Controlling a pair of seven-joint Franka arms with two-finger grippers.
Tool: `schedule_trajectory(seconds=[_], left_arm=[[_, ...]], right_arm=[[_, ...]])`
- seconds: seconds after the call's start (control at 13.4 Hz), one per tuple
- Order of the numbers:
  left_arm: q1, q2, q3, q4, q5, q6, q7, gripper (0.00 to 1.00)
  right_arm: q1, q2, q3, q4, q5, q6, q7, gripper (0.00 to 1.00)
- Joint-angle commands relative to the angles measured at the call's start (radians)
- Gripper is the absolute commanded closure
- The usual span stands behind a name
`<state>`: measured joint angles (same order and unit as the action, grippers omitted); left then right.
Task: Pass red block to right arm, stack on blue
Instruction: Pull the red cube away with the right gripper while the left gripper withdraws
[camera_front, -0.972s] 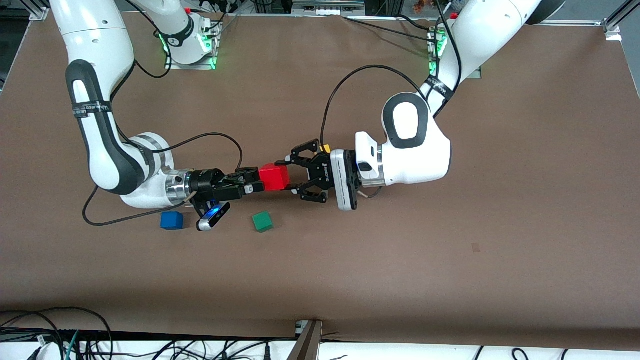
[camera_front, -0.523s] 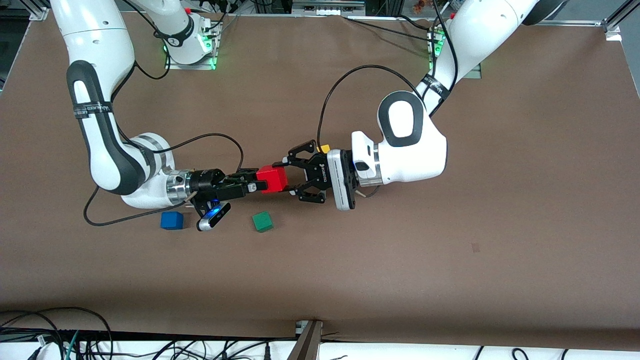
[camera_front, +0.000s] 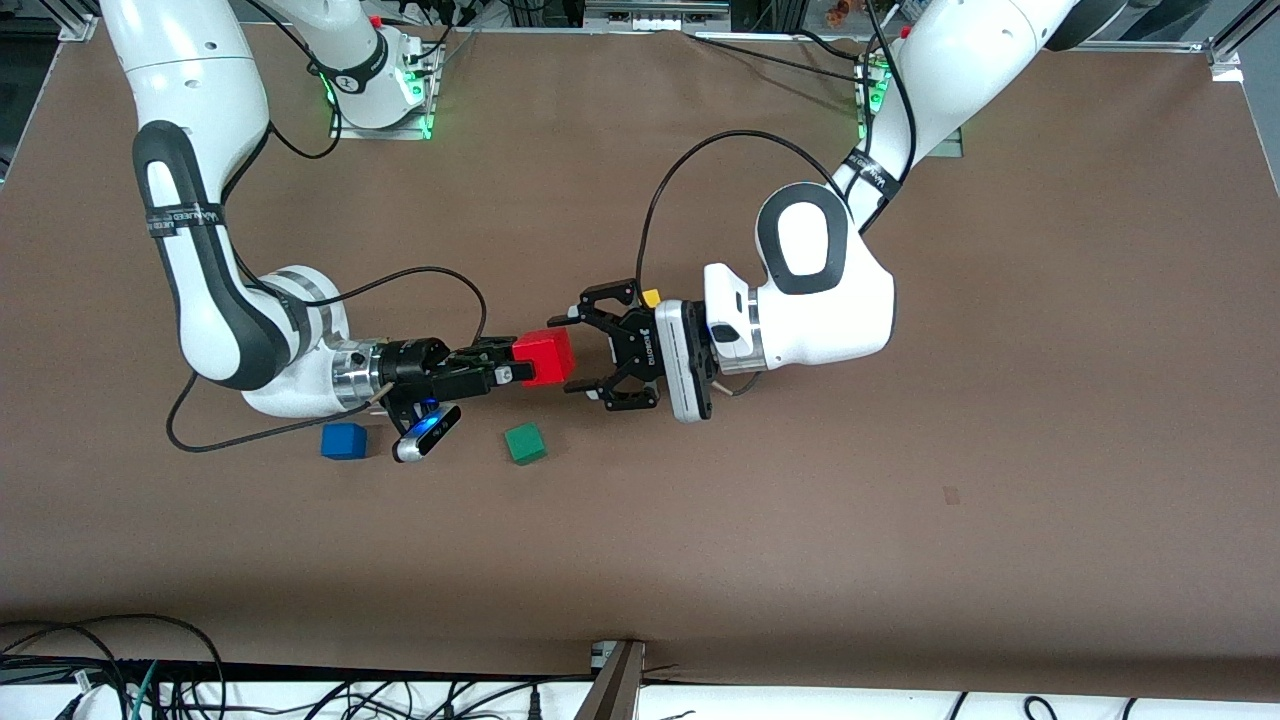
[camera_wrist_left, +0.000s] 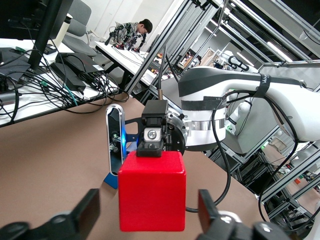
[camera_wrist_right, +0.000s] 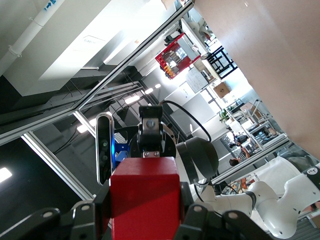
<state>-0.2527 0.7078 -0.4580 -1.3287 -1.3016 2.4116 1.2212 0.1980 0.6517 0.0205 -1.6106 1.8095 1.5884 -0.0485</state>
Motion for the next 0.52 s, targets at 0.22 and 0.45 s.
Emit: schedule_trajectory(seconds=[0.22, 0.45], left_arm=[[0.027, 0.012, 0.063, 0.019, 0.114, -0.135, -0.110, 0.00], [0.065, 0.006, 0.175, 0.026, 0.310, -0.378, -0.292, 0.00]], right_arm=[[-0.043, 0.002, -0.008, 0.070, -0.129, -0.013, -0.011, 0.92], [-0.052, -0.012, -0.040, 0.081, -0.244, 0.002, -0.013, 0.92]])
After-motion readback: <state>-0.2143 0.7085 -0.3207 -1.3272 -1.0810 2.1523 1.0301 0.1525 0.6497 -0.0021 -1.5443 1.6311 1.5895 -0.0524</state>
